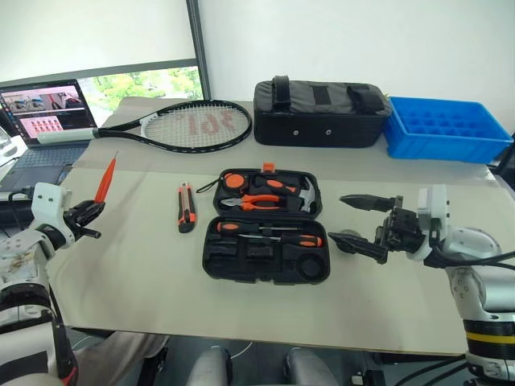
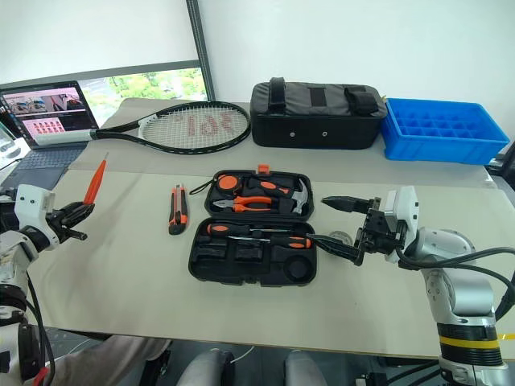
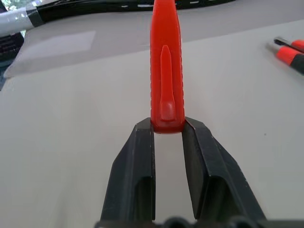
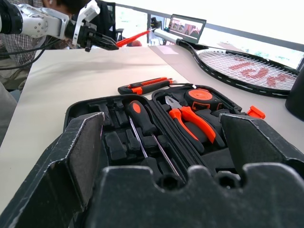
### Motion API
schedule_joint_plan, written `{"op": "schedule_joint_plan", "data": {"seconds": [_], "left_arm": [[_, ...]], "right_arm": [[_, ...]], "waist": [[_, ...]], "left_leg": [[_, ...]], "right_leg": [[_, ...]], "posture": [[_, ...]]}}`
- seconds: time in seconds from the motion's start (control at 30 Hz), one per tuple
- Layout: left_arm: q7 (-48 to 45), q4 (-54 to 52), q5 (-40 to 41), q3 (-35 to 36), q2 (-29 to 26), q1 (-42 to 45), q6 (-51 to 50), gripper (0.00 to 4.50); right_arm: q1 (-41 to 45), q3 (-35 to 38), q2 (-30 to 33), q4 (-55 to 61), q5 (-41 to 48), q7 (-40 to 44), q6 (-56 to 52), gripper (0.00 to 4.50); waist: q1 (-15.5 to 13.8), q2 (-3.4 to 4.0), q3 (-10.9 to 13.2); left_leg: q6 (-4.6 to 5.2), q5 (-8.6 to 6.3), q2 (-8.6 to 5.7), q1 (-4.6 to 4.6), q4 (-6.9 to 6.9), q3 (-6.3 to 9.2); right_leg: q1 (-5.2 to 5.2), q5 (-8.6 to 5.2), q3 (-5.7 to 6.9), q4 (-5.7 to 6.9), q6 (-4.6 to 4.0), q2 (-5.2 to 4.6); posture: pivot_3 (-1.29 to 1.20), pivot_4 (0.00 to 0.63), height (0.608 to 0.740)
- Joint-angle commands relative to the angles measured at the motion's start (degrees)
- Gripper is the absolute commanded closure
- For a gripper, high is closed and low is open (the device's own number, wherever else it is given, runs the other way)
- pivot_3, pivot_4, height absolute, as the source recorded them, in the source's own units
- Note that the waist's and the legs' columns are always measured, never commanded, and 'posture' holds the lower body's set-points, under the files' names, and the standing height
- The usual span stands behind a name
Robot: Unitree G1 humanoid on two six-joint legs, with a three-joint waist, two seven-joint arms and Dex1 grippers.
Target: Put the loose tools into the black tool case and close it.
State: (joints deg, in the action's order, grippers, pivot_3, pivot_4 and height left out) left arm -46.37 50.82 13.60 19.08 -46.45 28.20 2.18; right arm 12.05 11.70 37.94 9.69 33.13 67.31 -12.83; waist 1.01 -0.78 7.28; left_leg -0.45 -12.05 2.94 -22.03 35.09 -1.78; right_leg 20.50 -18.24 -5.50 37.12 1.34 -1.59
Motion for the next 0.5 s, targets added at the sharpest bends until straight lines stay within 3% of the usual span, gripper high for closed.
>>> {"op": "schedule_joint_plan", "data": {"seconds": [0.03, 0.27, 0.5], "left_arm": [[-0.9, -8.3, 4.3, 2.8, 0.9, -1.1, -1.1, 4.1], [-13.4, -31.3, 8.3, -5.0, 1.8, -5.7, -8.4, 4.1], [-21.4, -44.3, 5.7, -17.3, 2.7, -3.2, -12.2, 4.1]], "right_arm": [[0.0, 1.6, 0.4, 1.5, 1.5, 0.1, 1.3, 0.0], [-2.2, 3.7, 2.7, 0.8, 2.5, 2.5, 1.3, 0.0], [-6.5, 6.1, 4.8, 0.4, 2.9, 5.2, 2.1, 0.0]], "waist": [[-0.1, 0.0, 0.0], [-0.4, 0.01, 0.0], [0.0, 0.03, 0.0]], "left_leg": [[0.0, 0.0, 0.0, -0.01, 0.0, 0.02], [-0.02, 0.01, -0.05, -0.02, 0.03, 0.02], [-0.01, 0.01, -0.06, -0.02, 0.04, 0.02]], "right_leg": [[0.0, 0.0, 0.01, 0.01, 0.0, 0.0], [-0.11, 0.01, 0.0, -0.04, -0.01, -0.05], [-0.14, 0.0, -0.08, -0.1, 0.0, 0.03]], "posture": [[0.0, 0.15, 0.708], [0.0, 0.15, 0.708], [0.0, 0.15, 0.708]]}}
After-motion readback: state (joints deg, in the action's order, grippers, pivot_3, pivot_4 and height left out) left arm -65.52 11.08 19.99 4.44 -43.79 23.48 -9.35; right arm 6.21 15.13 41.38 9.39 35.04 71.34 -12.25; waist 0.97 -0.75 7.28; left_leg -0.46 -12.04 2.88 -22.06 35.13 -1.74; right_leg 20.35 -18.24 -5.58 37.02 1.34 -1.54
